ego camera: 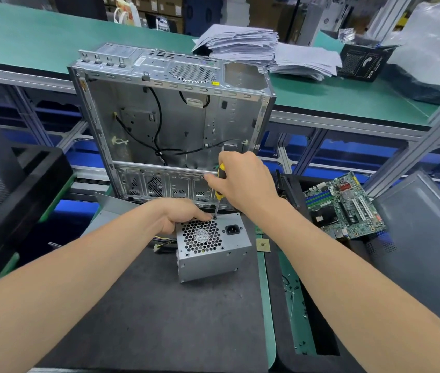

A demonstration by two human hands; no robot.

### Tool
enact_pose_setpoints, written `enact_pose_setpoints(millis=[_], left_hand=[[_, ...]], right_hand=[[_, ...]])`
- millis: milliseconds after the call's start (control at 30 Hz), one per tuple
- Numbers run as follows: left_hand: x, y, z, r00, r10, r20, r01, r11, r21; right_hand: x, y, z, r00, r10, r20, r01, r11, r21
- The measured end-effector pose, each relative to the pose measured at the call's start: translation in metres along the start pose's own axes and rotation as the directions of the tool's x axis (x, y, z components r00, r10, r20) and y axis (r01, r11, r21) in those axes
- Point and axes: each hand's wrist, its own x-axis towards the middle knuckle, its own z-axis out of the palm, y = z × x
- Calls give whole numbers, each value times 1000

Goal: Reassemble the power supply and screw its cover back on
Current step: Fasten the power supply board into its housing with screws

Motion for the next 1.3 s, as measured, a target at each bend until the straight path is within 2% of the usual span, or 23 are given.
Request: enact_pose_setpoints(millis=[67, 133, 233, 300, 333, 400, 500, 600, 667, 733, 800, 867, 967, 1033, 1067, 1133, 1300], left_hand=[[0, 1, 0, 1000, 14, -17, -14, 1000, 20], [1, 1, 1, 999, 23, -41, -22, 999, 26], [2, 1, 0, 999, 9, -39, -8, 999, 34], [2, 2, 0, 1000, -12, -20, 12, 1000, 25], [2, 2, 0, 1000, -20, -14, 21, 1000, 22], [2, 3, 1, 1000, -25, -17, 25, 999, 28], [3, 3, 1, 999, -18, -35, 19, 1000, 13], [4, 1, 0, 999, -23, -31, 23, 1000, 6], [5, 0, 1, 999, -26, -25, 27, 1000, 12], [3, 0, 1, 999, -28, -27, 29, 999, 21], [1, 1, 1, 999, -23, -29, 23, 1000, 20], [0, 2, 1, 999, -12, -46, 13, 1000, 19], [0, 1, 2, 997, 0, -79, 3, 999, 38], [1, 1, 2, 997, 5, -82, -3, 1000, 29], [1, 1, 3, 997, 5, -83, -3, 1000, 28], [0, 2, 4, 995, 2, -96, 3, 999, 53], [-4, 4, 7, 994, 7, -113, 3, 996, 89]], right_hand=[[4, 2, -7, 993, -71, 93, 64, 995, 72], [5, 6, -19, 953, -226, 204, 200, 970, 138], [5, 12, -35, 815, -455, 358, 444, 888, 118], [6, 16, -40, 756, -492, 432, 484, 864, 138], [6, 18, -40, 759, -475, 445, 465, 874, 141], [8, 19, -39, 809, -404, 426, 389, 912, 126], [8, 17, -34, 901, -272, 339, 247, 962, 117], [3, 7, -19, 962, -148, 230, 124, 985, 116], [3, 2, -8, 986, -24, 165, 8, 995, 98], [9, -1, -9, 982, 83, 167, -100, 990, 96], [15, 0, -17, 972, 35, 232, -50, 997, 63], [18, 2, -29, 942, -116, 314, 104, 993, 57], [16, 6, -43, 826, -391, 407, 374, 919, 124], [15, 7, -46, 763, -471, 443, 468, 875, 125], [14, 8, -45, 767, -467, 440, 462, 878, 126], [13, 9, -42, 819, -414, 398, 398, 909, 126], [14, 5, -29, 926, -214, 312, 193, 976, 97]])
